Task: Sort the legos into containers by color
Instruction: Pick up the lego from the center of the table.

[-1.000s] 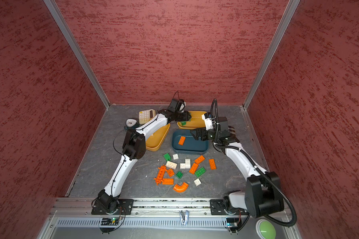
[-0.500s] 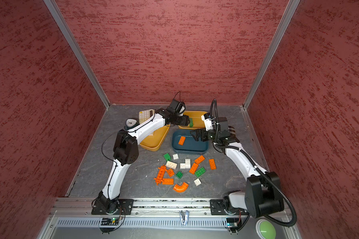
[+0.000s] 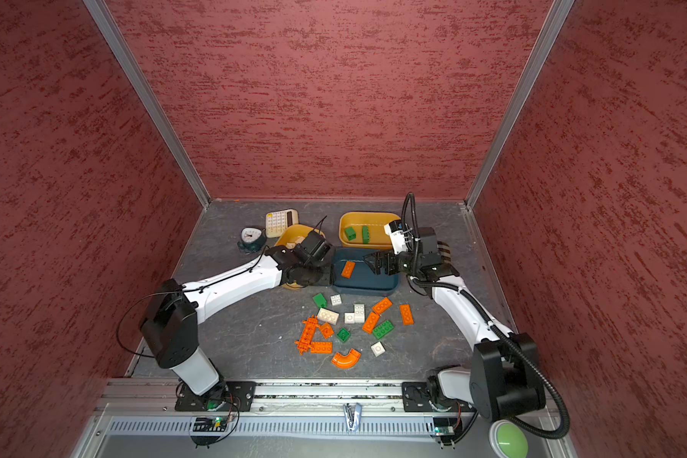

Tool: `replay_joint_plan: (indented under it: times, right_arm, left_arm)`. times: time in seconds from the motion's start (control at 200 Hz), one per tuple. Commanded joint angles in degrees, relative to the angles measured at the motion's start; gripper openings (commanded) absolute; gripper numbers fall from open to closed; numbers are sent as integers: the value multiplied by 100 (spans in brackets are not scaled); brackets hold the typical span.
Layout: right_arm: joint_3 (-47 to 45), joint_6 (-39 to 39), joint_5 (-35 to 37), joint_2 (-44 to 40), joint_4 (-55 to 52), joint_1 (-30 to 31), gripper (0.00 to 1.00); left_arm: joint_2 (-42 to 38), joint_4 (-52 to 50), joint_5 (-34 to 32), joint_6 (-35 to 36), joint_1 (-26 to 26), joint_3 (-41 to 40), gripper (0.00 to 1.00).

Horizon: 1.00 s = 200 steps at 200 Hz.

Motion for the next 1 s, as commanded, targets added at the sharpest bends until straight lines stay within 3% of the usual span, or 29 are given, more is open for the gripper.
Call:
replay_joint_plan:
  times: [0.0,0.256,0.997]
  right_arm:
    - [-65,27,-221,-35,201,-22,99]
    - [-135,-58,-142,-131,113,-20,99]
    - [-148,-86,-230,36,200,-19,99]
  left_arm:
    - [-39,164,-478,-1143,-238,-187,65]
    - [156,-378,-1226,-2372,-567,-326,62]
    - [1048,146,-936,-2302,-247,-500,56]
